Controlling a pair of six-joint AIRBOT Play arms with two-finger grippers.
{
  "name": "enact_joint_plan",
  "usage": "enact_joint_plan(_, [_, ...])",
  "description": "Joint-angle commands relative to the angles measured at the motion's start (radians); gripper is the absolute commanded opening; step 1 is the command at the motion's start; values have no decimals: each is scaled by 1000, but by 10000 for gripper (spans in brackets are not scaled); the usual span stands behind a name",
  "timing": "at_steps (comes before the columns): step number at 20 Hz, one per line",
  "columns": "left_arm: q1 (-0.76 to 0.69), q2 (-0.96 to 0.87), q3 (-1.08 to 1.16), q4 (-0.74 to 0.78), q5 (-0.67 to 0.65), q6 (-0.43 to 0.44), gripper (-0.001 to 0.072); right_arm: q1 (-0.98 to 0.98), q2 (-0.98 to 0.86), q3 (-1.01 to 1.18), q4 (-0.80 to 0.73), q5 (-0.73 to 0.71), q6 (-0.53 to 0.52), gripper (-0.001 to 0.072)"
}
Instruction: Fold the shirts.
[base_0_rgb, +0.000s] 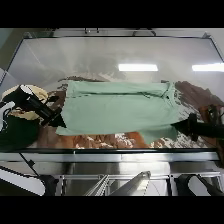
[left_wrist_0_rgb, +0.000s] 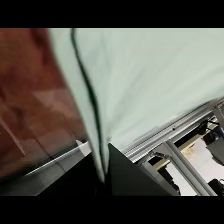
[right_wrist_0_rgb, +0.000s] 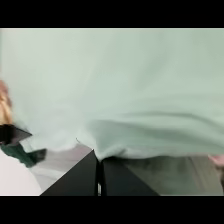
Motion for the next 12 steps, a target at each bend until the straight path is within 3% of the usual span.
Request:
enact_joint_plan(1, [59, 10, 74, -101, -91, 10, 23, 45, -46, 133, 126, -28, -17, 21])
enact_joint_plan(4, [74, -26, 219, -307, -116, 27, 23, 161, -224, 259, 164, -155, -74, 21])
enact_joint_plan(12, [35, -311, 722, -328, -44, -46, 23, 280, -698, 715, 204, -300, -124, 21])
